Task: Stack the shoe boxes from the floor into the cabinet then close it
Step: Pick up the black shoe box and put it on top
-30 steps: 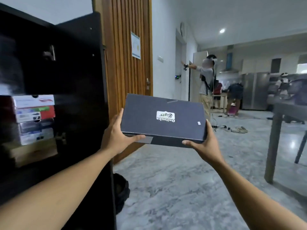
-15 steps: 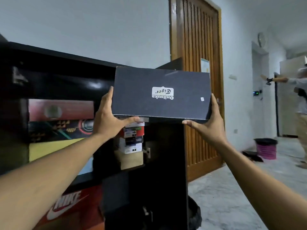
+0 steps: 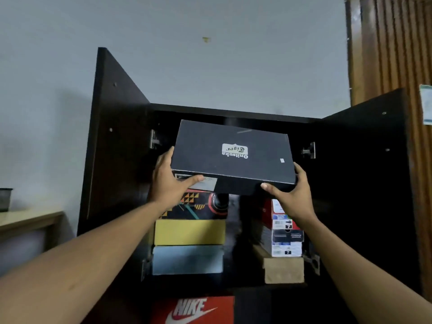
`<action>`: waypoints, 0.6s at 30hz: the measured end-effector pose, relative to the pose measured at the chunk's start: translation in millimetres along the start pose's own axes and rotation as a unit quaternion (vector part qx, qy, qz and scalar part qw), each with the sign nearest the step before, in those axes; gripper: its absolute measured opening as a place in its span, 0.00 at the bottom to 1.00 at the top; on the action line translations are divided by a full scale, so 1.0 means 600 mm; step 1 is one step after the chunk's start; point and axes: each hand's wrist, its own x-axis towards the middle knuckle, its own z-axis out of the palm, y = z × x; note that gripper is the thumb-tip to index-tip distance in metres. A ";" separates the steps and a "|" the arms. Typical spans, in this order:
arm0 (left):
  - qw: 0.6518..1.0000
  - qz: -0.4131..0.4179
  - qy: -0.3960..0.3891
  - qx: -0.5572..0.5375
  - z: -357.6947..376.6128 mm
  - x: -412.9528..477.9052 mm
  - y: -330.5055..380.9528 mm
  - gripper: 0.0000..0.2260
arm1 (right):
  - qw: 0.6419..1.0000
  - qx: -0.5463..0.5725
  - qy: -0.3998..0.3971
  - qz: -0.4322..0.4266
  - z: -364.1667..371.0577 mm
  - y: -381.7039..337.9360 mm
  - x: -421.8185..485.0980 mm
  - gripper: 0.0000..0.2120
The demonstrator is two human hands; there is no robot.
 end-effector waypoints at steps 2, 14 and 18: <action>0.999 -0.005 0.012 0.035 0.005 0.024 -0.027 0.47 | 1.000 0.022 0.007 0.017 0.048 0.026 0.024 0.46; 0.990 -0.006 0.132 0.044 0.099 0.173 -0.195 0.24 | 0.993 0.079 0.070 0.056 0.266 0.162 0.205 0.29; 0.994 0.007 0.083 0.071 0.125 0.189 -0.240 0.23 | 0.990 0.093 0.078 0.070 0.296 0.193 0.232 0.29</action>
